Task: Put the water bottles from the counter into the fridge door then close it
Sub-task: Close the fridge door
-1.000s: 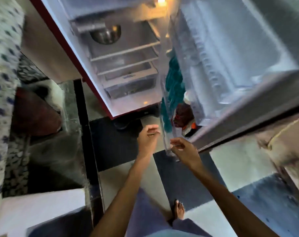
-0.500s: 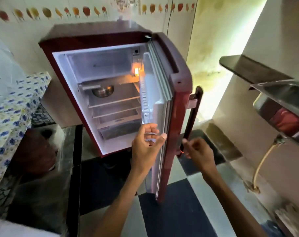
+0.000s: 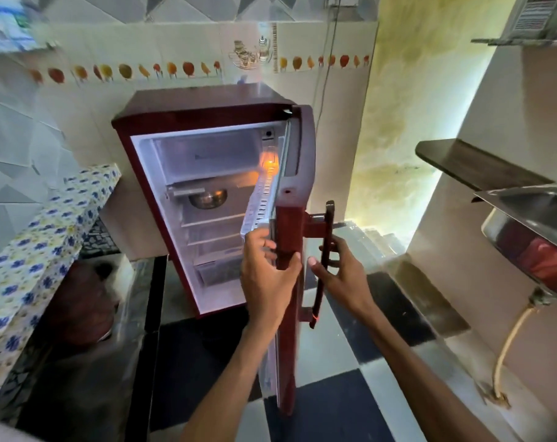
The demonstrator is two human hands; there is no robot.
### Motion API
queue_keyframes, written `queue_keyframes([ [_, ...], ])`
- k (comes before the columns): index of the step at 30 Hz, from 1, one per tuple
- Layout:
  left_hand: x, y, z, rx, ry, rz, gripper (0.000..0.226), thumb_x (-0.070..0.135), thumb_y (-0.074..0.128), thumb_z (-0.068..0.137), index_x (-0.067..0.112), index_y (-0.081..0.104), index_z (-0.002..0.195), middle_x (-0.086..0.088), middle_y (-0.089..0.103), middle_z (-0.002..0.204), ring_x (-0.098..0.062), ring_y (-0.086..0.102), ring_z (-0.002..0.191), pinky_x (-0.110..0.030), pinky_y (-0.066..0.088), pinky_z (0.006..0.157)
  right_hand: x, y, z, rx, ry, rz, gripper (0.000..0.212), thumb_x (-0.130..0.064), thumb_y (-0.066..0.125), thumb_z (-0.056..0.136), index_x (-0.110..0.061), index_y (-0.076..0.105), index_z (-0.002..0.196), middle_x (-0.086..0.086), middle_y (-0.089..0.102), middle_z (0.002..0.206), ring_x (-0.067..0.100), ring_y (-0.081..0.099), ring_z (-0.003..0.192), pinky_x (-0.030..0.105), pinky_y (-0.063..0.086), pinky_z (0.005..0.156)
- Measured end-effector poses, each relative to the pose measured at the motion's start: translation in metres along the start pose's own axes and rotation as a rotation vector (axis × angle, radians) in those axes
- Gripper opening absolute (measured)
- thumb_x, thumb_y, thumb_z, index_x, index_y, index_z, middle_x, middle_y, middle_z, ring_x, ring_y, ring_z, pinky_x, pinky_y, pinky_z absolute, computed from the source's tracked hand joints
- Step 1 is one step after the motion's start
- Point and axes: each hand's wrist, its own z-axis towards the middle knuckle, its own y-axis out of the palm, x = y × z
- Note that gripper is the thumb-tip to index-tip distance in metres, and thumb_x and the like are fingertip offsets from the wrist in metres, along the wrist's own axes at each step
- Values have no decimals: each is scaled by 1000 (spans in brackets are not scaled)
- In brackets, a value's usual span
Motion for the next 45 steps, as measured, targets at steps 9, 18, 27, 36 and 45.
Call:
queue_keyframes([
  [9,-63,-96,74,151,-107,-23,44,27,79,77,31,52,111,0,60,113,-12,63,99,-40,56,88,-30,103,59,-386,-107,-18,31,-9,64,90,-1,55,118,5,65,103,17,63,89,0,44,72],
  [18,-109,-137,177,44,-128,69,20,25,71,87,15,58,99,5,65,87,-1,62,77,-4,46,67,-38,252,137,-583,-132,-73,56,-37,63,79,-18,54,131,3,72,109,16,69,96,46,55,88],
  [27,-170,-178,287,43,-170,198,18,25,74,84,26,56,83,-1,69,77,-17,68,70,-33,57,71,-63,355,204,-393,-100,-212,21,-10,59,82,-11,69,101,13,75,98,36,67,96,36,47,73],
  [36,-211,-183,380,73,-199,283,18,14,74,83,21,57,82,8,62,75,-23,68,81,-49,60,74,-81,410,277,-360,-105,-159,18,-9,65,82,-10,73,98,16,76,91,35,70,86,35,48,68],
  [45,-218,-176,423,117,-209,429,14,13,71,83,14,58,85,3,60,73,-20,63,75,-29,48,69,-74,450,324,-361,-69,-203,18,-16,59,84,-10,69,98,20,72,90,42,65,89,40,48,72],
])
